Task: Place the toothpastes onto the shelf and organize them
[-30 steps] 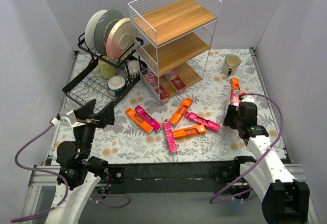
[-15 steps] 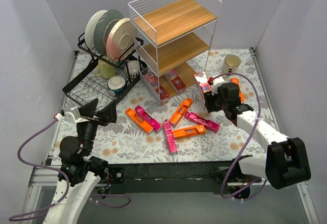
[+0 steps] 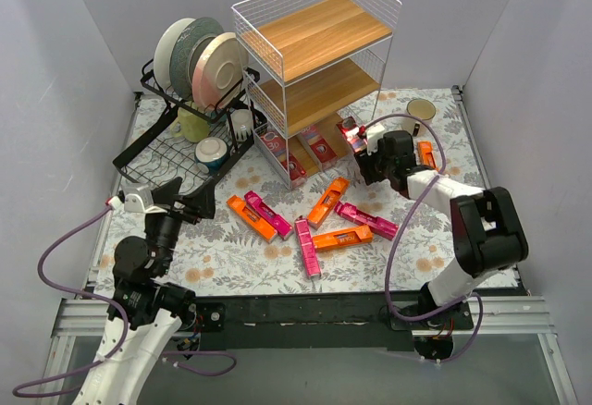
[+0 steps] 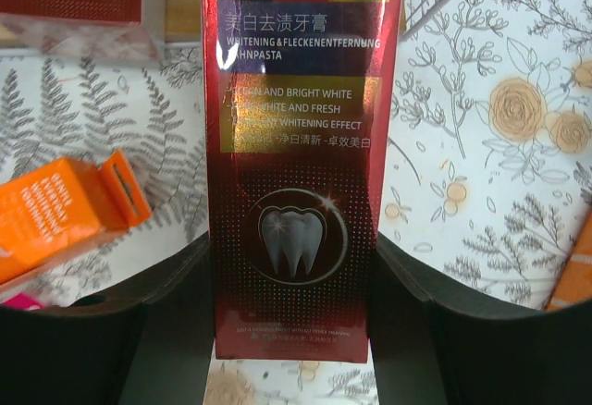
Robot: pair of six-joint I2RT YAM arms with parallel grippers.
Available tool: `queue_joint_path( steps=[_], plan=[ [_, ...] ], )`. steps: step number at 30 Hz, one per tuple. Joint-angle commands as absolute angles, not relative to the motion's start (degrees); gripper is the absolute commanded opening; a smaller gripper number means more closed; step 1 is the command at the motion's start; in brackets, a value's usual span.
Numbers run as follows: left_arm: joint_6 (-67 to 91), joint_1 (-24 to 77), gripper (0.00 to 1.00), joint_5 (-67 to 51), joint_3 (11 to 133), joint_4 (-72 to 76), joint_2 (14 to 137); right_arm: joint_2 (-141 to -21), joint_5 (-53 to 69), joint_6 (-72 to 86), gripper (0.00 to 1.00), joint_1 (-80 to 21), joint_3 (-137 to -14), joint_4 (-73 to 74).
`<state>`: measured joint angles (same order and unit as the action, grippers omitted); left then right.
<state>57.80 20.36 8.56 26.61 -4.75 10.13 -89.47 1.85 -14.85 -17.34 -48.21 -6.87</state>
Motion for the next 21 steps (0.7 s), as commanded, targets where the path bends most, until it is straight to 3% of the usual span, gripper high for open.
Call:
queue_joint_path(
  steps=[1,5,14,21],
  plan=[
    [56.60,20.04,0.98,8.35,27.51,-5.36,11.42,-94.73,2.20,-16.35,0.46,-17.32,-53.69,-15.29],
    [56.51,19.95,0.98,8.26,27.60,-5.36,11.78,-98.61,1.76,-16.09,0.53,-17.32,-55.37,-17.49],
    [56.51,19.95,0.98,7.56,27.69,-5.36,12.83,-100.90,1.32,-14.77,0.83,-17.32,-57.04,-17.49],
    [56.51,19.95,0.98,7.29,27.60,-5.36,12.22,-95.02,3.51,-12.13,0.88,-17.31,-51.86,-15.38]
  ],
)
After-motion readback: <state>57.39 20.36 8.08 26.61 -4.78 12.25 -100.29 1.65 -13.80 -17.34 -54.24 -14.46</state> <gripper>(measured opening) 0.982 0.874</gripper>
